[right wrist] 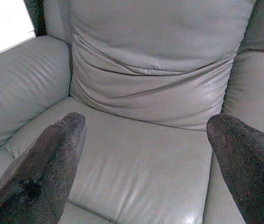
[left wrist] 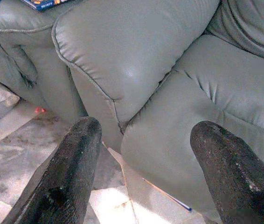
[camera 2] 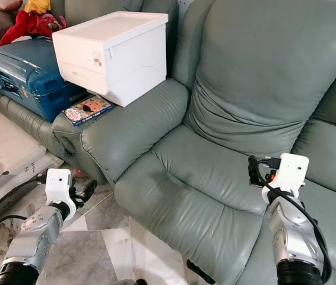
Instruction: Picking trash to rubbish bin
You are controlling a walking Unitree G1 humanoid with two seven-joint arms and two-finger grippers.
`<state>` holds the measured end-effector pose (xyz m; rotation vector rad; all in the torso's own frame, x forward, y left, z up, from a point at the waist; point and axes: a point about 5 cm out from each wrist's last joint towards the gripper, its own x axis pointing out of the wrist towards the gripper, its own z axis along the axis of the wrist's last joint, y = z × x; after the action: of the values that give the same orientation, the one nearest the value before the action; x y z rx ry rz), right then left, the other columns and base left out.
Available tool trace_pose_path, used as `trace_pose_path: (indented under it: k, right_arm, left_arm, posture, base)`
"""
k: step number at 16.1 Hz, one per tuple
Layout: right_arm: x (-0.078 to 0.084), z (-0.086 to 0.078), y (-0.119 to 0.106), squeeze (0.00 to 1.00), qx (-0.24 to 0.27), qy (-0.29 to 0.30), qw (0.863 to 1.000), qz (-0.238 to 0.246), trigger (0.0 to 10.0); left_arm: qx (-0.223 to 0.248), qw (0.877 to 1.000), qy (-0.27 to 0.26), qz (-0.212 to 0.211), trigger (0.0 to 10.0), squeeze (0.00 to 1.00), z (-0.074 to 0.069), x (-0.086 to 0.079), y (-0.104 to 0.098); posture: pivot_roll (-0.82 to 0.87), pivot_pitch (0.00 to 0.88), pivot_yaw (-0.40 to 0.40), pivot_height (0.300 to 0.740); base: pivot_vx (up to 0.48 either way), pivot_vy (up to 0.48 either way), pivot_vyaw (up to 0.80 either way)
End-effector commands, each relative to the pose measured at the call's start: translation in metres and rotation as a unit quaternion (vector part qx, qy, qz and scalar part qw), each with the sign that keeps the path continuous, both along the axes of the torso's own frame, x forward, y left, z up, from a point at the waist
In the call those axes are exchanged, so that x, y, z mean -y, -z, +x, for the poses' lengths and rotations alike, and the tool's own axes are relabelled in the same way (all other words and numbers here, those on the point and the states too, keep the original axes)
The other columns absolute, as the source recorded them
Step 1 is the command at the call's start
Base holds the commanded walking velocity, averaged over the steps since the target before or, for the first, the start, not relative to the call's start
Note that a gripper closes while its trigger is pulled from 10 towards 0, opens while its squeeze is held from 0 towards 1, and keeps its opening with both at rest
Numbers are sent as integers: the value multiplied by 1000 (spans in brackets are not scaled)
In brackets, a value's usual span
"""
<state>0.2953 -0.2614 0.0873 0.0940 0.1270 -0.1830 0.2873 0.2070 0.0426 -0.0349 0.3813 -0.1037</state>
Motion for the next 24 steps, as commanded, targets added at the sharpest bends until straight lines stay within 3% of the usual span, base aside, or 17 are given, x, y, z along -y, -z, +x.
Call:
trace_pose_path:
  k: [1,13,16,24]
  right_arm:
    - [2,-1,1,0,-1,4,1000,1,10000]
    - [7,2,-3,0,6,4,1000,-7,10000]
    - [7,4,-4,0,8,5,1000,-10,10000]
    - [16,9,9,0,-19,28,999,-18,10000]
  left_arm:
    - [1,1000,6,3,10000,0,0,-2,0]
    - [8,1000,10,1,10000,0,4,0,-1]
    - [10,1000,8,9,10000,0,5,-2,-1]
    - [-69,997,0,22,10000,0,2,-17,30]
  posture:
    - [27,82,58,740]
    - [24,67,52,740]
    - [24,64,51,740]
    - [11,57,45,740]
  base:
    - [-322,0,0]
    - [-319,0,0]
    - [0,0,0]
    - [0,0,0]
